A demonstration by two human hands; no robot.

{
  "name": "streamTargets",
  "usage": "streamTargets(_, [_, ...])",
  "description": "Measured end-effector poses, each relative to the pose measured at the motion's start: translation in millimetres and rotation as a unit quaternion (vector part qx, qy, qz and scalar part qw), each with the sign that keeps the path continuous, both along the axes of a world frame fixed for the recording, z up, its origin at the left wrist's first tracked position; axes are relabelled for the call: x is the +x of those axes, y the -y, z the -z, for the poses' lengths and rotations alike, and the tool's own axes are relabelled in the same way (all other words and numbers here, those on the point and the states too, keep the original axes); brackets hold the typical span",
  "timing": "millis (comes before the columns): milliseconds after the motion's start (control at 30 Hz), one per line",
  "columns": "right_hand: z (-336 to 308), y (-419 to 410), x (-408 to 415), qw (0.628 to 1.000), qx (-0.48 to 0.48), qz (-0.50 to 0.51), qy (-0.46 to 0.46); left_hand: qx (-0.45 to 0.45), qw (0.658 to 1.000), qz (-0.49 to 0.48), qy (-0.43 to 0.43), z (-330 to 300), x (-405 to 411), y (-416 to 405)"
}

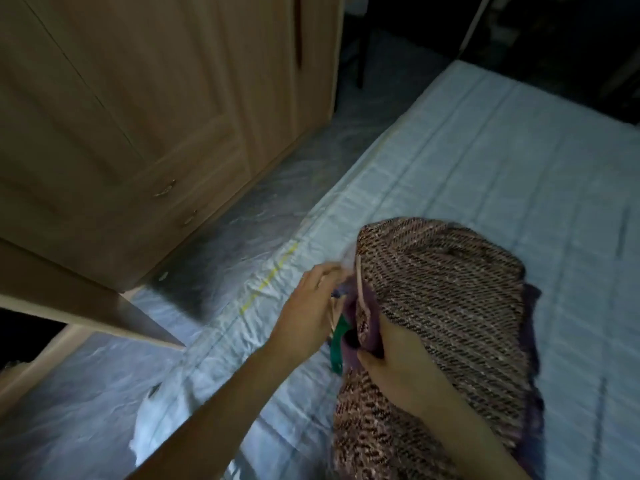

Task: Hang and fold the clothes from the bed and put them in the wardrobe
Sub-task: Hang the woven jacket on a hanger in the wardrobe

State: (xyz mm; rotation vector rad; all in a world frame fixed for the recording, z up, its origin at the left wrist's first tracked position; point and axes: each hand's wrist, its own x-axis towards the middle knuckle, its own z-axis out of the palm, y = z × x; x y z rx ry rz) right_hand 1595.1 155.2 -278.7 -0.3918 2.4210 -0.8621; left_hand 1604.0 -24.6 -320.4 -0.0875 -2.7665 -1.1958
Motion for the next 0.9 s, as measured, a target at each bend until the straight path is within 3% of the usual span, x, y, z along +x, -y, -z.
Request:
streamTargets(67, [-23.9,-26.7,-6.3,1.0,0.018,-0.01,-0.006,-0.136,0.983,0.111,-0.056,-19.6,-36.9,-6.1])
streamTargets(133, [-43.1,-57.6,-8.4,0.999,0.04,-0.007,-0.021,-0.273,0.937,0.212,-0.051,-36.6,-62.8,-16.9])
streamTargets(233, [-77.6,-97.3,-0.9,0.996,0.071,-0.015,-0.043,-0.375,0.872,0.292,-0.116,-64.6,-82.2,-40.0])
streamTargets(333, [-116.2,-125.4,8.7,0.992,0.095,-0.035,-0.07,-0.368,0.831,0.365,-0.203,-93.5,-96.0,-61.1])
streamTargets(433, [-149.6,-141.7,14.5,0.985,0.124,-0.026,-0.119,-0.425,0.788,0.411,-0.173,-129.1,-109.2,-68.5])
streamTargets(733, [-231.3,-144.4,22.8,0.937,0.186,0.046,-0.291,-0.422,0.795,0.382,-0.209,-260.3,-86.8,-60.4])
streamTargets(900, [-292.0,-147.4,40.2,0.901,0.147,0.138,-0.383,-0.455,0.749,0.336,-0.346,-331.6,-45.2,-46.2])
